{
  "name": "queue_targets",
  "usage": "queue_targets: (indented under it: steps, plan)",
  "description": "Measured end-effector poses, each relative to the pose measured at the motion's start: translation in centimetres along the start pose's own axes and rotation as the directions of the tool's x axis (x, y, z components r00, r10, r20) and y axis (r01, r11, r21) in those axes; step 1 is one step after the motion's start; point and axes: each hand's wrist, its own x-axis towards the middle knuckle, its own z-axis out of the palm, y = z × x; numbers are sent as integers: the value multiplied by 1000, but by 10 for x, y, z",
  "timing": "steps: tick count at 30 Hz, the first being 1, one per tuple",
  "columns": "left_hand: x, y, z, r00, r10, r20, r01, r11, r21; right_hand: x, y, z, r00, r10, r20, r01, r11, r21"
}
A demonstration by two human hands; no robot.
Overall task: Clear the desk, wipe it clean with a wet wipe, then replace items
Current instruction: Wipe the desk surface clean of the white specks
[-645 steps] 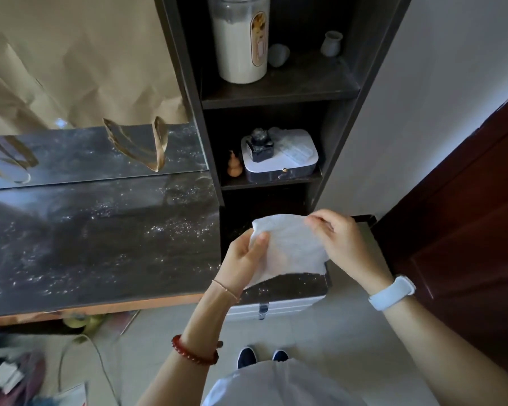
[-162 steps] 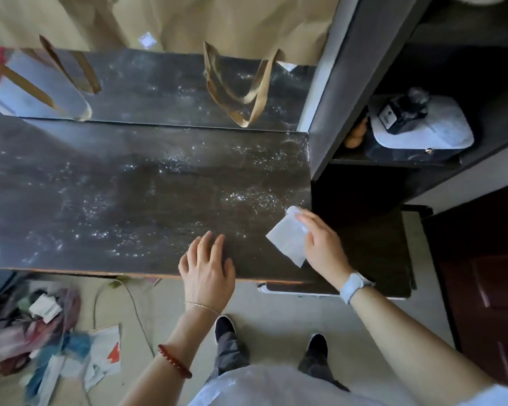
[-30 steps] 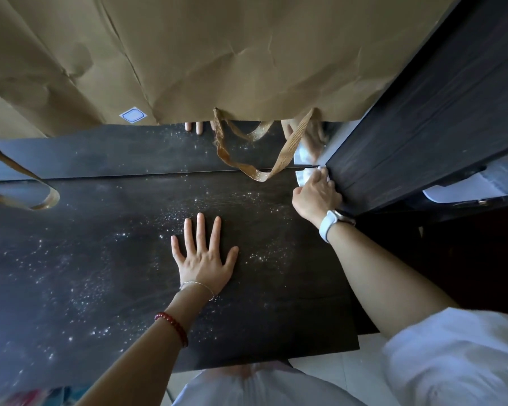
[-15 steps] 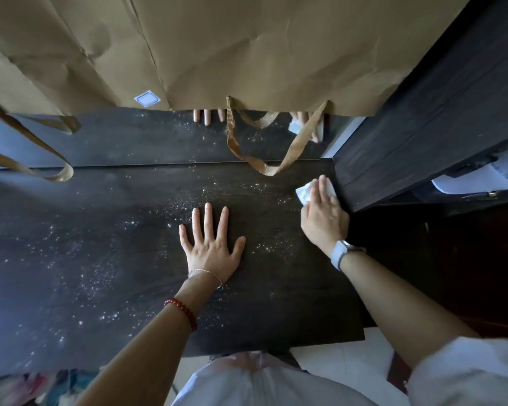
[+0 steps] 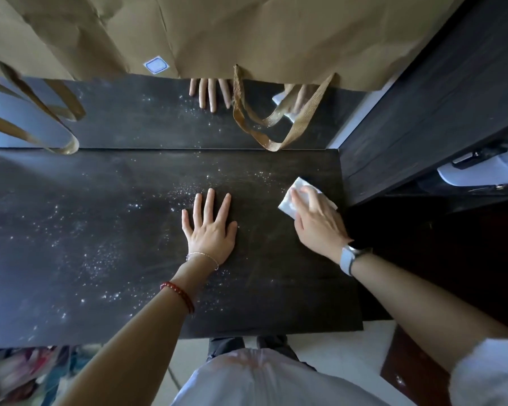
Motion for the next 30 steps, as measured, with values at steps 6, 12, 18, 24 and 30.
queue_targets:
  steps: [6, 12, 18, 24, 30]
  plan:
    - [0, 0, 0, 1000, 1, -13, -1, 1000, 4, -14, 4, 6, 992, -129, 6, 129, 989, -71]
    - [1, 0, 1, 1000, 4, -22, -4, 1000, 9, -5, -5, 29, 999, -51, 18, 49, 996, 74]
    - [1, 0, 1, 1000, 2, -19, -2, 1000, -9, -83, -35, 37, 718, -675, 167, 673, 735, 80]
    - [2, -1, 0, 999, 7, -37, -9, 999, -51, 21, 6, 27, 995, 95, -17, -94, 994, 49]
    - [-9, -21, -12, 952, 15, -305, -112, 946, -303, -75, -75, 44, 793, -595, 131, 588, 804, 91]
